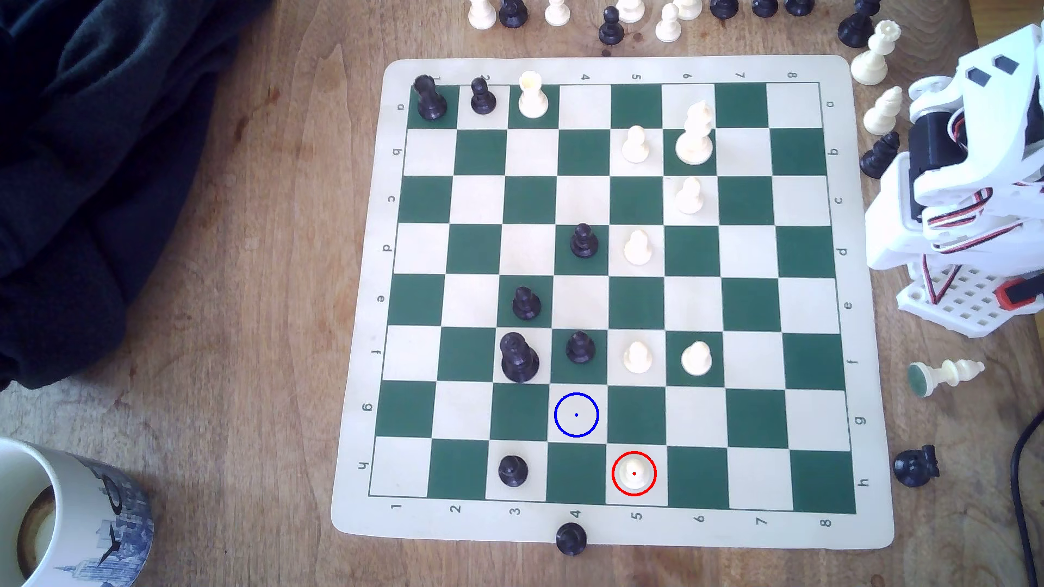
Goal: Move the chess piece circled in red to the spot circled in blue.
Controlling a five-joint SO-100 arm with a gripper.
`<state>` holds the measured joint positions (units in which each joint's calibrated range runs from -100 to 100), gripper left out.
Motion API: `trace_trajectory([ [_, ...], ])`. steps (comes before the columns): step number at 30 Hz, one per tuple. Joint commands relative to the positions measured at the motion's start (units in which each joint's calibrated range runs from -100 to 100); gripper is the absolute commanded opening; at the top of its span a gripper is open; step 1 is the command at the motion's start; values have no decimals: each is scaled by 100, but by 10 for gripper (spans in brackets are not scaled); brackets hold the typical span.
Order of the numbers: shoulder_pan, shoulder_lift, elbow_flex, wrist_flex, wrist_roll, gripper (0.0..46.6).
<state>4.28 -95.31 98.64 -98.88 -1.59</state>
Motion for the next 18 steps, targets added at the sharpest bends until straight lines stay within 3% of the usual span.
trace_trajectory([
  [1, -25, -53, 136, -79, 10, 55],
  [7, -17, -53, 136, 699, 10, 55],
  [17, -95, -45, -64, 4270, 0, 54],
  [18, -134, -45, -399, 5409, -20, 53],
])
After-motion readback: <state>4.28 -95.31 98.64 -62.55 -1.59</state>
